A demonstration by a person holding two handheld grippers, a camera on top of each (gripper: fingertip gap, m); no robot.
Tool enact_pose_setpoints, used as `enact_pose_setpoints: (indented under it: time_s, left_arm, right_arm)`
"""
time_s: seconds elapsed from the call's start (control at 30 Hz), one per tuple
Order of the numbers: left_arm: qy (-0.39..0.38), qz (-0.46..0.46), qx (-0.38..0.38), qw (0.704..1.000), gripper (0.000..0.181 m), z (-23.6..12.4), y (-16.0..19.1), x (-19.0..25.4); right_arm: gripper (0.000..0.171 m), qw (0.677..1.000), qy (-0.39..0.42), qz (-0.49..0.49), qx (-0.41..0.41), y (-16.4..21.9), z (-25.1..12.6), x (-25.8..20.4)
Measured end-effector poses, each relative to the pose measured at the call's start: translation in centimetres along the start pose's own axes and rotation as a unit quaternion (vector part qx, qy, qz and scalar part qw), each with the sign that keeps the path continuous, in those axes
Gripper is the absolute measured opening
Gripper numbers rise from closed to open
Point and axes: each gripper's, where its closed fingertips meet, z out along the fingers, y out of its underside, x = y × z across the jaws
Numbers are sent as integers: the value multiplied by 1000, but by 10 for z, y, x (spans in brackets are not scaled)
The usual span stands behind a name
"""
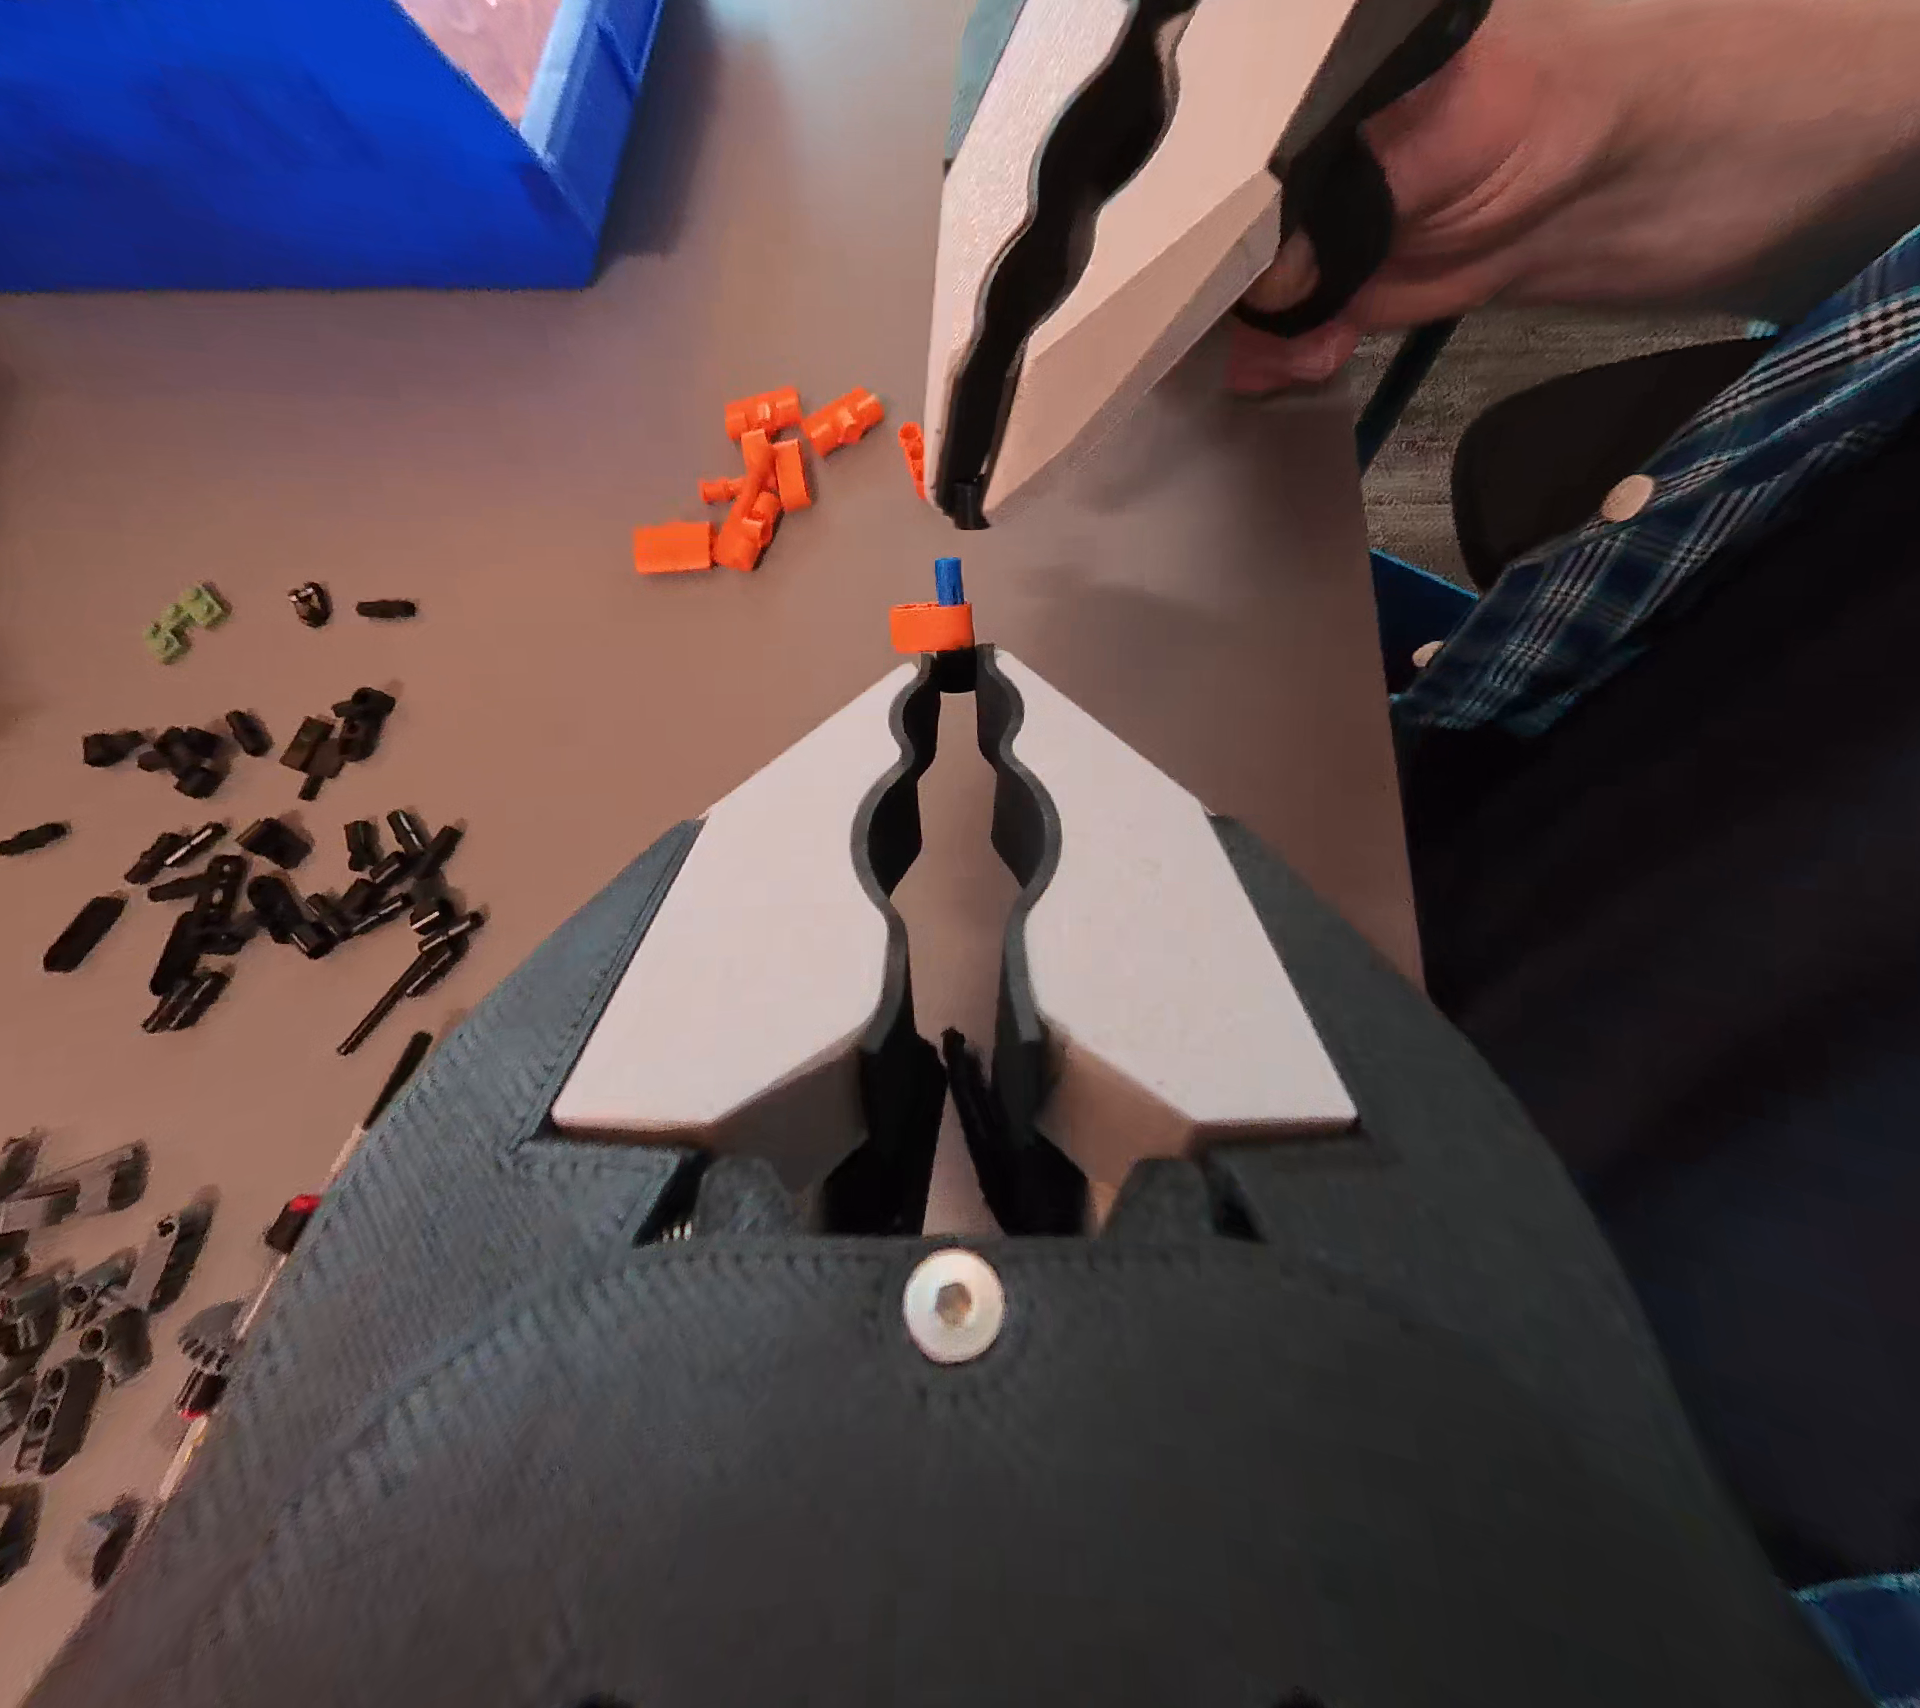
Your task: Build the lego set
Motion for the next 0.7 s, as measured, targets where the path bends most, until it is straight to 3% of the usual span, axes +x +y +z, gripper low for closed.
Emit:
enact_pose_setpoints:
  time_s: [0.7]
  left_arm:
    - [-51,39,36,997,6,-5,-23,5]
  right_arm:
    - [4,997,-23,13,79,-21,-7,-9]
